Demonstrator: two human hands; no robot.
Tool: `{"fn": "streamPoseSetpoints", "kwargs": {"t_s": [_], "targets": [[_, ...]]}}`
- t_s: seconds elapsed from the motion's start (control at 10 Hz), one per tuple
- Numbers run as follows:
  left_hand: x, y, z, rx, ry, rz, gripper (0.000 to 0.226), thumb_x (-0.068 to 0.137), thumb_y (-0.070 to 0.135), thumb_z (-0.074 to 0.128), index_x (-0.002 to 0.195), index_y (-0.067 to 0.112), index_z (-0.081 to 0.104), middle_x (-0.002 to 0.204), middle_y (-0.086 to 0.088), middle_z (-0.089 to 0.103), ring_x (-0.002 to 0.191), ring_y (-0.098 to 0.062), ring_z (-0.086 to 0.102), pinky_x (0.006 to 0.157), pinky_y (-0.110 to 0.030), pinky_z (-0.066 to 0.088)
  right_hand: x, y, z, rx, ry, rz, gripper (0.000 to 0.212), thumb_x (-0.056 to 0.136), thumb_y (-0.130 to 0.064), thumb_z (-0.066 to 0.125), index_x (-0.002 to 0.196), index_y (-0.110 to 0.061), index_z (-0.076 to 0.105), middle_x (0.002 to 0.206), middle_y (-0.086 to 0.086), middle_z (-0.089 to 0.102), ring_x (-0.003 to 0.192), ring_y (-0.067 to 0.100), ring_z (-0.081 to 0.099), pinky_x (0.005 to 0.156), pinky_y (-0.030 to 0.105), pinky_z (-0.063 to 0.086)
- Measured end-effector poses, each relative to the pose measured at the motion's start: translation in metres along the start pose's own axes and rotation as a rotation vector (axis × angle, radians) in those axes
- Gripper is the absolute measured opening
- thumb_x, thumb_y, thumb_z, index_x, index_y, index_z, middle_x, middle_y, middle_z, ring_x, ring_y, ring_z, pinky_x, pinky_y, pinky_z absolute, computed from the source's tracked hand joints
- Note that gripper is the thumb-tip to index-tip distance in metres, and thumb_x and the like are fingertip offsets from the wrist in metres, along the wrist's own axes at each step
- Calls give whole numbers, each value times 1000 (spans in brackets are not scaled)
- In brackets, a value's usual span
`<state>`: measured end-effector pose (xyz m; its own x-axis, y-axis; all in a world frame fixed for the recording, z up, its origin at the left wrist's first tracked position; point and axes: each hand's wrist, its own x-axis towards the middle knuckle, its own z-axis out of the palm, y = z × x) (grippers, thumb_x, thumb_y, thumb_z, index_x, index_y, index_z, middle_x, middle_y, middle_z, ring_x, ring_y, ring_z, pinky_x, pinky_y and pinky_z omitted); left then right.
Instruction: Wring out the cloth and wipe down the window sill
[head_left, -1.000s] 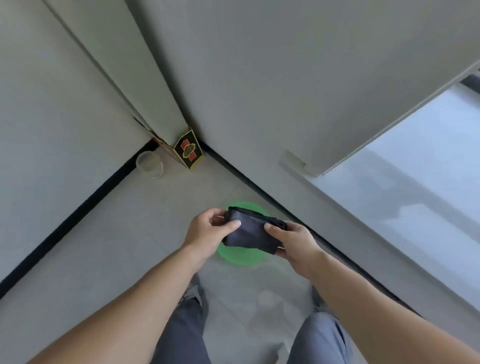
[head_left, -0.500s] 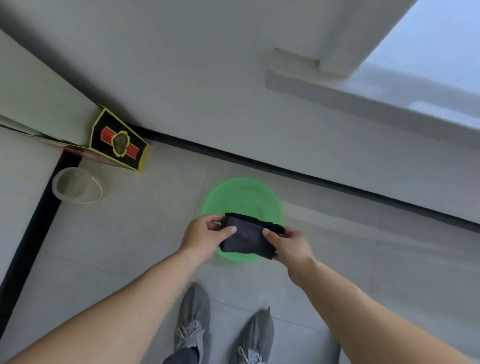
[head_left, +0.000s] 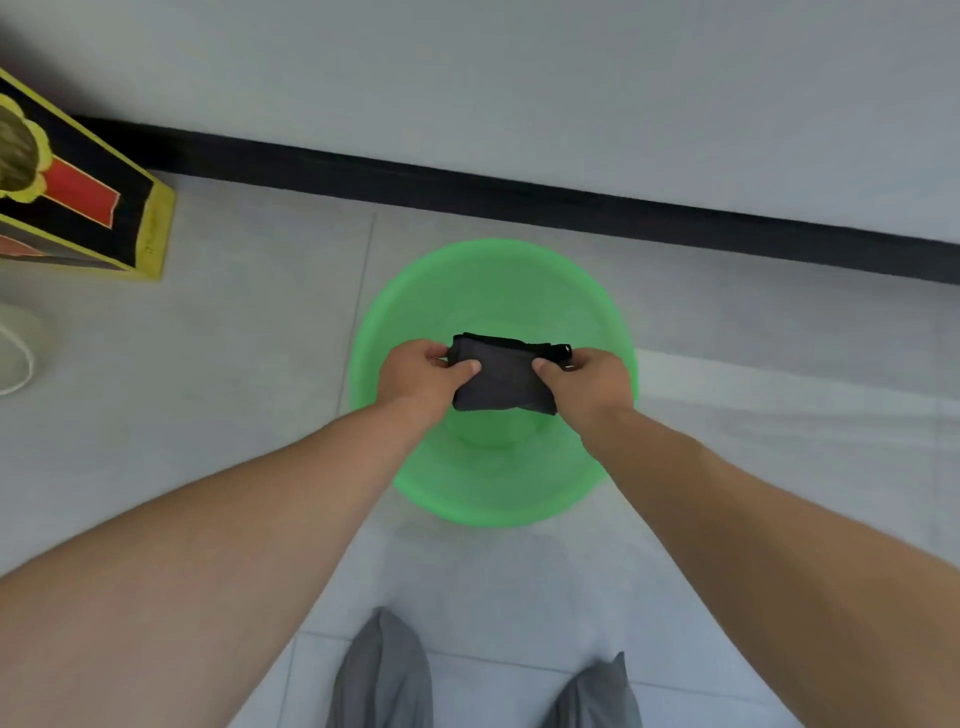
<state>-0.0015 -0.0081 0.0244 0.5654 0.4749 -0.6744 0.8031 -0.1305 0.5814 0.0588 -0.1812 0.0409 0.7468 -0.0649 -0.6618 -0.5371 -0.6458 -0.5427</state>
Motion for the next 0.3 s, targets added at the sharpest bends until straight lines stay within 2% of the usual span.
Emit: {"fn": "streamPoseSetpoints", "kwargs": {"t_s": [0.1,0.2,0.3], "targets": [[12,-8,5,130,-16,13,53,81,34,79,124,8,64,115,-8,71,106,-28,66,97,-39,51,11,7,12,-109,-31,1,24,85,-32,73,98,-12,72,87,8,71,82,29,67,75,35,56],[12,-11,6,241,-20,36,47,87,36,71,125,10,62,116,-6,68,106,-26,64,90,-33,49,15,7,16,-200,-43,7,34,88,-33,70,114,-11,67,103,9,71,97,30,66,82,34,54],[2,-5,0,274,7,70,36,89,37,68,117,15,62,107,-1,65,92,-19,59,77,-28,43,6,2,12,-263,20,-35,44,90,-32,68,127,-11,57,114,9,67,105,29,62,85,34,50]]}}
